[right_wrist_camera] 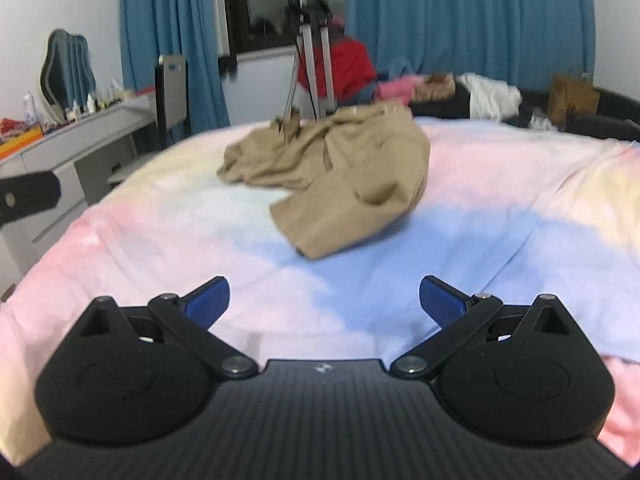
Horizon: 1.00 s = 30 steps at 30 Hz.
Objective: Fold clothes
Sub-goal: 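Move both grippers toward the tan sweatshirt on the bed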
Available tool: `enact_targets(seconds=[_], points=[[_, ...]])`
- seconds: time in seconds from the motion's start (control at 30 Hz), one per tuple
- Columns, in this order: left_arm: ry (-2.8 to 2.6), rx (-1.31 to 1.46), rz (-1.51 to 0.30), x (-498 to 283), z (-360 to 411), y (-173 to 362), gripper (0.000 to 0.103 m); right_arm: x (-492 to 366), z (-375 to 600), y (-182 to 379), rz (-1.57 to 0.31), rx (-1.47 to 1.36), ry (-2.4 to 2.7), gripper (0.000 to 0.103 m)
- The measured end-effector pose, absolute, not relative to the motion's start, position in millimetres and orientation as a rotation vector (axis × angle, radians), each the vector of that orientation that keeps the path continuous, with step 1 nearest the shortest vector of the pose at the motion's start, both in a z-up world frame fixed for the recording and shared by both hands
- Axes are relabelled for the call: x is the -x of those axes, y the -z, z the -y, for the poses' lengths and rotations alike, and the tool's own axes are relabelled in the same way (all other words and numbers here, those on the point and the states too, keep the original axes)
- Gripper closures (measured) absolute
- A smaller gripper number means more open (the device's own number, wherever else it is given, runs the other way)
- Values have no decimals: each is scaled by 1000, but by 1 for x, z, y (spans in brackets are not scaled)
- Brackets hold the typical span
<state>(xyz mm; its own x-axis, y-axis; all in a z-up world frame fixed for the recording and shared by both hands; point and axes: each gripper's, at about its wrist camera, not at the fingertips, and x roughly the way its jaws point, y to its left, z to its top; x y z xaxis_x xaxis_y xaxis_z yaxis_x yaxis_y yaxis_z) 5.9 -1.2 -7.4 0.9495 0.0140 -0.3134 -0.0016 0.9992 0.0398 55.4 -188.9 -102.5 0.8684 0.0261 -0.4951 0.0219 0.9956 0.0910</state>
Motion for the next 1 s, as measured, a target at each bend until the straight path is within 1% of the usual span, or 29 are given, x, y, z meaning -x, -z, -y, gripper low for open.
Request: enact_targets(seconds=[0.1, 0.57, 1.0], points=[[-9, -38, -320, -6, 0, 7, 0, -53, 180, 100, -509, -71, 9, 0], [-4, -41, -321, -6, 2, 7, 0, -55, 182, 92, -567, -139, 1, 0], [2, -58, -315, -6, 5, 9, 0, -52, 179, 87, -539, -142, 6, 0]])
